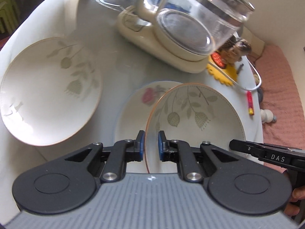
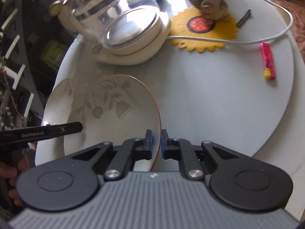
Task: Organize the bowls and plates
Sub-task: 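Lift the held plate and carry it onto the other leaf-pattern plate, then lower the plate onto the stack and open both grippers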
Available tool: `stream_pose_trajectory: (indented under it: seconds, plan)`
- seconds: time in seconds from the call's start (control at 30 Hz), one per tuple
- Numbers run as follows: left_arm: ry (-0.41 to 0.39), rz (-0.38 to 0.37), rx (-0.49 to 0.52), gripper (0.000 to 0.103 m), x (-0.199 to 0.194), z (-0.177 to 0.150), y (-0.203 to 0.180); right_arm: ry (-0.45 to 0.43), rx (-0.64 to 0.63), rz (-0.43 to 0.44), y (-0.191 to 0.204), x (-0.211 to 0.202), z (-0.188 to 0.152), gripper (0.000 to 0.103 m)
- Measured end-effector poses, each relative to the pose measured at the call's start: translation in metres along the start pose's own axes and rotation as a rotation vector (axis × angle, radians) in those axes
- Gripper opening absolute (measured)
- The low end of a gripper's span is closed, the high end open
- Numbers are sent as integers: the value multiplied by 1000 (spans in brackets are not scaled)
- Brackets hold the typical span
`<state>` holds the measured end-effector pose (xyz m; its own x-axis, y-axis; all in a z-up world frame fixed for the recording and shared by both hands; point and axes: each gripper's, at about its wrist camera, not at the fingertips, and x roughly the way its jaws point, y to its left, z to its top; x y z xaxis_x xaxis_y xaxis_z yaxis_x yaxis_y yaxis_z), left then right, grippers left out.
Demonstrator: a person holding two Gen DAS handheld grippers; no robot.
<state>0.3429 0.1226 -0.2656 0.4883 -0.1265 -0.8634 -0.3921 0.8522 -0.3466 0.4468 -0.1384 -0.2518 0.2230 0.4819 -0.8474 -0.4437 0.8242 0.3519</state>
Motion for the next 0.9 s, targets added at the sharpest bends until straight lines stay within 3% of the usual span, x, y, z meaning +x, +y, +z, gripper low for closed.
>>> stream_pose_trajectory:
  seconds: [0.17, 0.53, 0.8, 0.9]
  plan:
    - [-1, 9, -34, 15, 2, -2, 16, 25, -55, 5, 10, 16, 3, 13]
    - [24, 22, -1, 16, 13, 2, 18, 74, -69, 11, 12, 33, 9, 14]
    - [27, -30, -80, 24, 14, 3, 30, 74, -34, 15, 11, 39, 10, 14]
    - [39, -26, -66, 27, 13, 3, 27, 80, -34, 41, 6, 42, 12, 14]
